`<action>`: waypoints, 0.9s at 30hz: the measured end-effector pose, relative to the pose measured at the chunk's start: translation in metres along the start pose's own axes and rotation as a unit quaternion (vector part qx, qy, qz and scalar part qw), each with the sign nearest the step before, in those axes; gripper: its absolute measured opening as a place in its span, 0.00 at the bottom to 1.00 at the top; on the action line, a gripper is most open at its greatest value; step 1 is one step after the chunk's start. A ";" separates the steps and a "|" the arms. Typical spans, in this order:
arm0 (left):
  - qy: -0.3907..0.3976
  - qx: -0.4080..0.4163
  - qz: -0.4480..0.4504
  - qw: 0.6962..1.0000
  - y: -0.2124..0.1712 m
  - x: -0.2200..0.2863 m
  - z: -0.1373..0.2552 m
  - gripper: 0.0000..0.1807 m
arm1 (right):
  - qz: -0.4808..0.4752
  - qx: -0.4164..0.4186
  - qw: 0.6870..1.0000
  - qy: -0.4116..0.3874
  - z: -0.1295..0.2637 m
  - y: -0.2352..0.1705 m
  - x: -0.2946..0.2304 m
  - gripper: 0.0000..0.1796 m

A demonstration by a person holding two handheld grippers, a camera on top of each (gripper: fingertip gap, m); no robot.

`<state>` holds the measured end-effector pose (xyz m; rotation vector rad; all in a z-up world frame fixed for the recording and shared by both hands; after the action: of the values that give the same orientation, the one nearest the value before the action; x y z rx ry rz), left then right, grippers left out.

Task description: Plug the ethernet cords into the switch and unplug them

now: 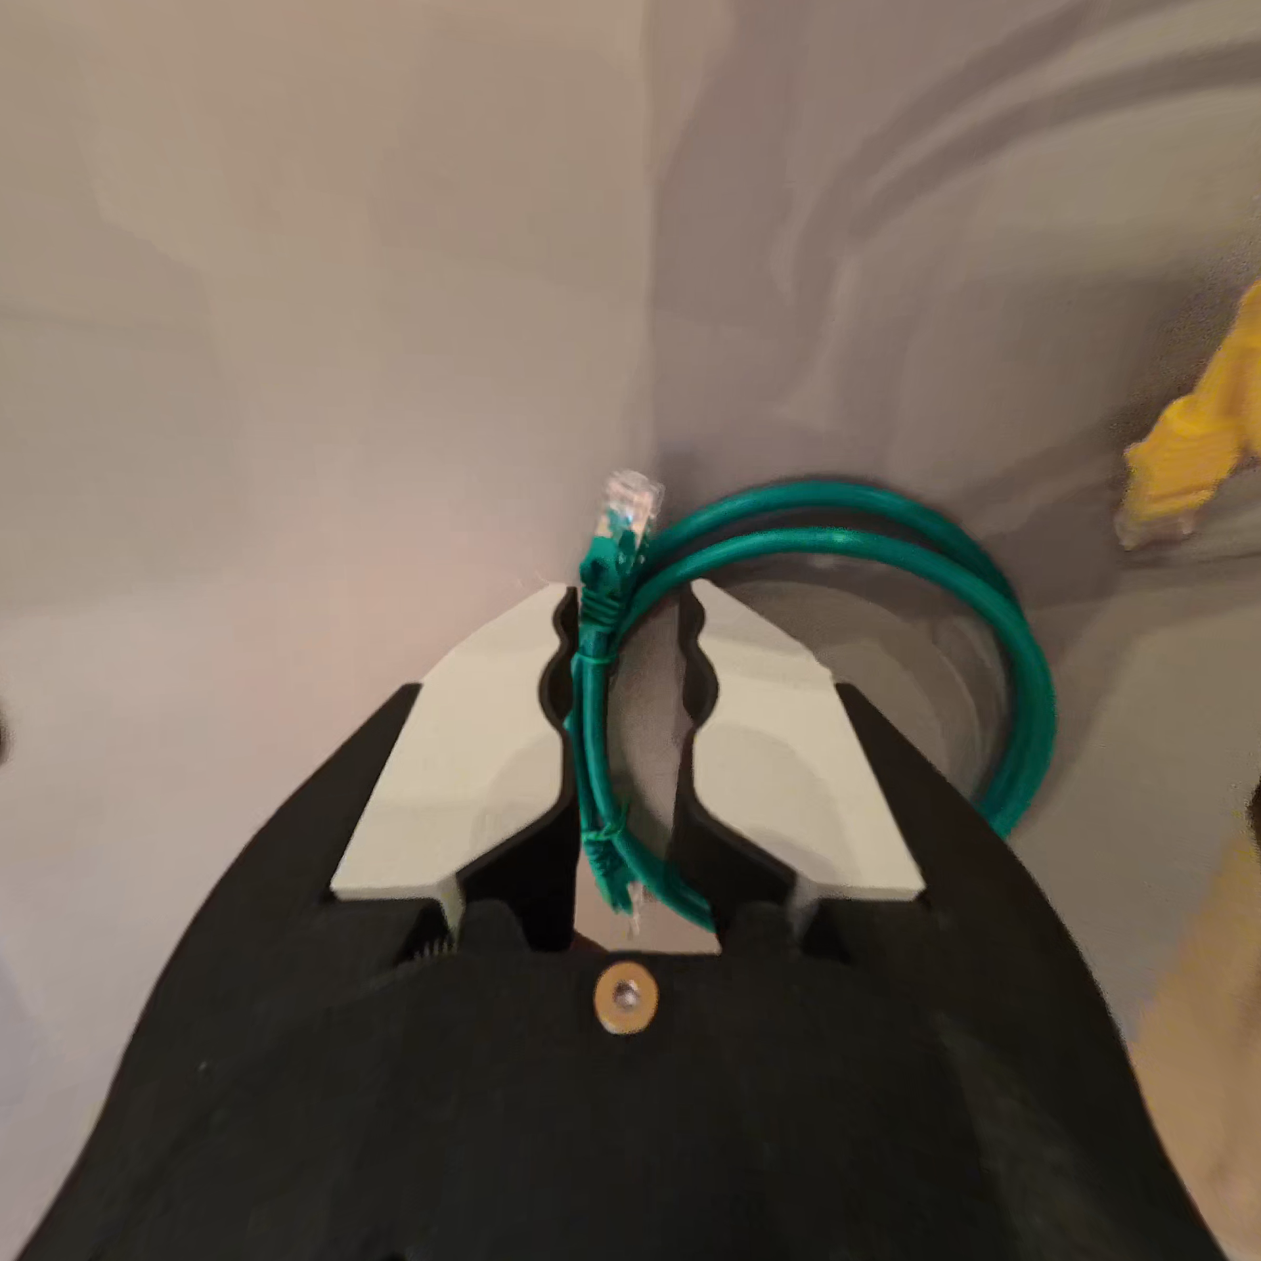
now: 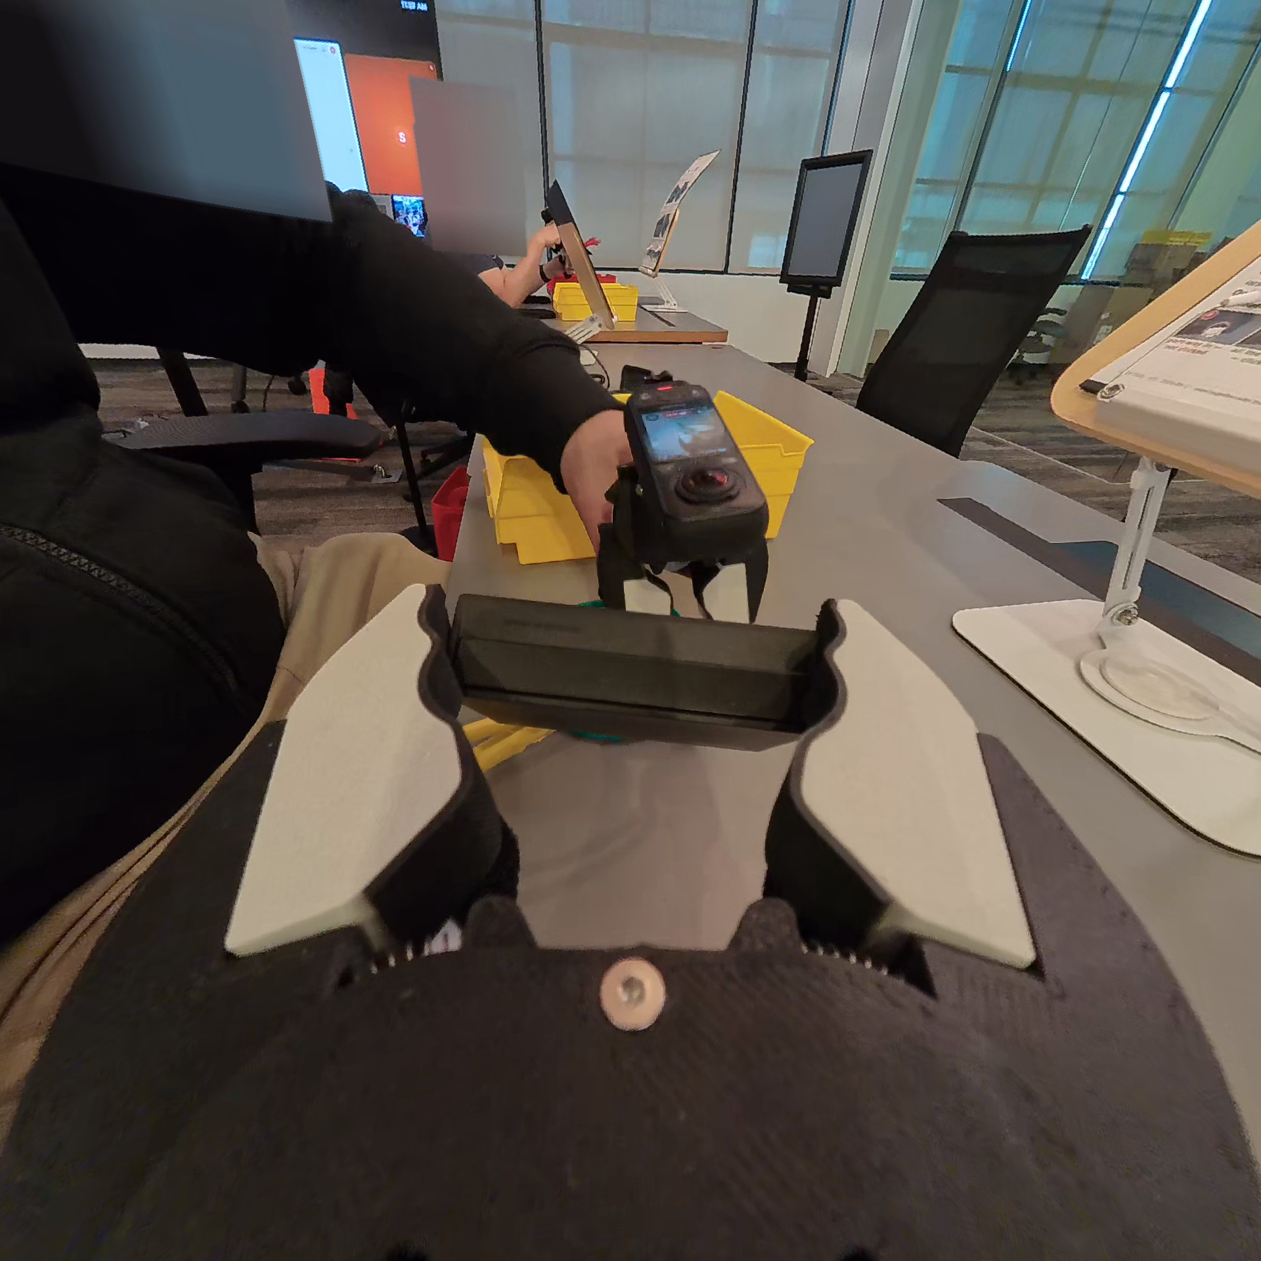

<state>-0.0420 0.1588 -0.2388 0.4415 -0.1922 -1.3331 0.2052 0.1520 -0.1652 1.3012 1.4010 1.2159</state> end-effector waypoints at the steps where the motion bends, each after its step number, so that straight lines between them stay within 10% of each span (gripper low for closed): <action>1: -0.010 0.014 0.019 1.000 0.001 0.000 -0.001 0.15 | -0.001 0.001 1.000 0.000 0.001 0.000 0.000 0.56; 27: -0.018 0.012 0.018 1.000 0.007 -0.004 0.004 0.07 | -0.055 -0.283 0.957 -0.042 0.004 -0.041 0.007 0.56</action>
<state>-0.0382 0.1627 -0.2320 0.4332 -0.2445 -1.3057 0.2017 0.1604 -0.2065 0.8495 0.9467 1.3400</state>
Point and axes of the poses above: each gripper's, where its closed fingertips meet, z back along the fingers, y out of its top, x = y × z across the jaws, the point moved 10 cm from there along z, back along the fingers, and after that the axes turned 12 degrees about x, right-handed, at the moved point
